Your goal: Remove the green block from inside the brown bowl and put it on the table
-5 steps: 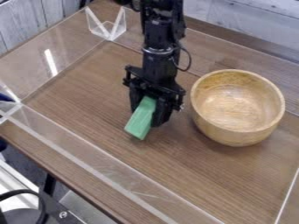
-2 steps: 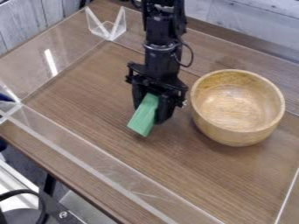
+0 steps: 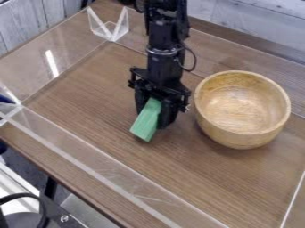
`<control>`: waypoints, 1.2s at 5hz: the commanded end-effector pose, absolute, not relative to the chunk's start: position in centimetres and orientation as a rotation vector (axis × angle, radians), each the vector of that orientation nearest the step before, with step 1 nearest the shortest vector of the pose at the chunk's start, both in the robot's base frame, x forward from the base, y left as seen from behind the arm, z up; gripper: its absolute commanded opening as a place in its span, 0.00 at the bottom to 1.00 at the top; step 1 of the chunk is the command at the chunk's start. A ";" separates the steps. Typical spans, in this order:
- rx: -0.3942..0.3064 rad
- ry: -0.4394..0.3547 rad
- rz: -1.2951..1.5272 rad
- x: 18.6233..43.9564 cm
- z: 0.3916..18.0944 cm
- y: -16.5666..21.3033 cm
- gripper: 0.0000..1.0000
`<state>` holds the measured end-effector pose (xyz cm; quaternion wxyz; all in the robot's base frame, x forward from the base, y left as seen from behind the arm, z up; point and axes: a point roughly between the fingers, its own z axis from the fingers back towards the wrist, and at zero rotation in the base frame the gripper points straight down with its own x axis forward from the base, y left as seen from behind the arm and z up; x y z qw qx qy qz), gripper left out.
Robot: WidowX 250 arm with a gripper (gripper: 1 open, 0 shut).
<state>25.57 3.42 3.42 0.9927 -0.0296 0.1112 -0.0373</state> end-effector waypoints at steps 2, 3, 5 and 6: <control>-0.079 0.132 -0.065 26.0 6.8 4.0 1.00; -0.094 0.032 -0.061 26.0 10.9 4.3 1.00; -0.112 -0.010 -0.080 24.9 12.3 3.8 1.00; -0.119 -0.009 -0.096 24.2 11.0 3.5 1.00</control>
